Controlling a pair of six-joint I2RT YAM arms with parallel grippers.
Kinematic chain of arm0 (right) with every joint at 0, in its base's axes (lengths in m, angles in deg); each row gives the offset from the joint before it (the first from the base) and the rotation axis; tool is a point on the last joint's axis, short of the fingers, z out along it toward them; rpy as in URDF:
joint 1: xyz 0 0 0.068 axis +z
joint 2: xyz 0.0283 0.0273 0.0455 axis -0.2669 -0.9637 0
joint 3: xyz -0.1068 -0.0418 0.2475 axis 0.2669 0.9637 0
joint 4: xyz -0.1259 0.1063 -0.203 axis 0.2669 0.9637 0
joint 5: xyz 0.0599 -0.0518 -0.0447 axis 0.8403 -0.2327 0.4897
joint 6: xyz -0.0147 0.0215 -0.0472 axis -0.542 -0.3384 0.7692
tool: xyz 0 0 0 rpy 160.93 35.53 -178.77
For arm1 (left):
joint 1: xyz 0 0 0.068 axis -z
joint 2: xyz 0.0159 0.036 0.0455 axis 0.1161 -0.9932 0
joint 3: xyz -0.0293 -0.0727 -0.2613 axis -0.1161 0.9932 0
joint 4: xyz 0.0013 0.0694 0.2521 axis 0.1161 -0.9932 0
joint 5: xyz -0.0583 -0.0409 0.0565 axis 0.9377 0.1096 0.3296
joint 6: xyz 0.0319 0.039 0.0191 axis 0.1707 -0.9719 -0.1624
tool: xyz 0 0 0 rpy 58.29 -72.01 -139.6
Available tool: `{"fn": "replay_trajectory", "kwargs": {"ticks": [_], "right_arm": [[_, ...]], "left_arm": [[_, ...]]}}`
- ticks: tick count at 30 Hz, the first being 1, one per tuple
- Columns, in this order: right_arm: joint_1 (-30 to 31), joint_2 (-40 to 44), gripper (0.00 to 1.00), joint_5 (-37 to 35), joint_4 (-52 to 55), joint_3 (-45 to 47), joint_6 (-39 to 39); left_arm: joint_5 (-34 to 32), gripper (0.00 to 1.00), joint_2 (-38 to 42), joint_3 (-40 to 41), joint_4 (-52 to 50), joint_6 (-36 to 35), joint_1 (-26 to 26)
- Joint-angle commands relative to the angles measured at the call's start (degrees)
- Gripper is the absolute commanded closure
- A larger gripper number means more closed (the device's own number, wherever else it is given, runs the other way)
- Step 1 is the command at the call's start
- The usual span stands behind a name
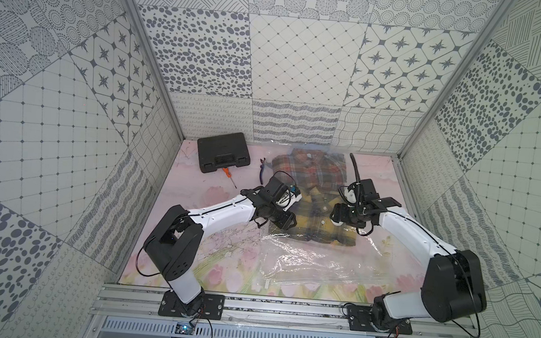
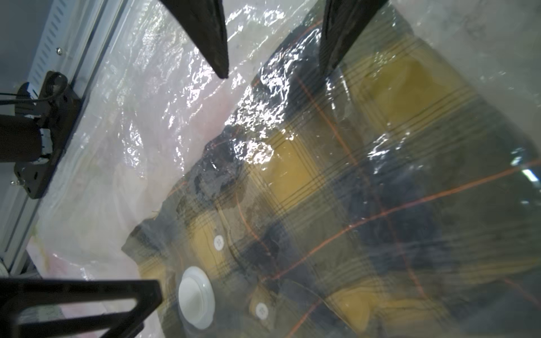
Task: Place the folded shirt into the vacuum bag
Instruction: Close the vacuum bag at the center of the board, then reset both arms
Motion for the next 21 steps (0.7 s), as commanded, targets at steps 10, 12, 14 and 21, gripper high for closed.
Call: {"fn": "replay_trajectory", "kwargs": {"ticks": [10,12,14,21], "right_arm": [[-10.26,15.91,0.03,-18.18,-27.24,11.13,2.42],[-11.02,16.59,0.02,-18.97,-31.55,13.6,6.15],[-11.73,17.03,0.02,-21.51,-34.22,16.0,8.72],[-16.32,19.11,0.02,-23.37,-46.49,27.0,11.31]], "left_arm": [[-49.84,0.23,21.96,22.63,26.17,0.45,-6.85],[-53.51,0.2,21.84,24.12,28.9,0.6,-8.26],[-57.49,0.19,20.84,24.47,29.0,0.57,-9.53],[-59.41,0.17,23.28,32.35,36.26,1.05,-16.67]]}}
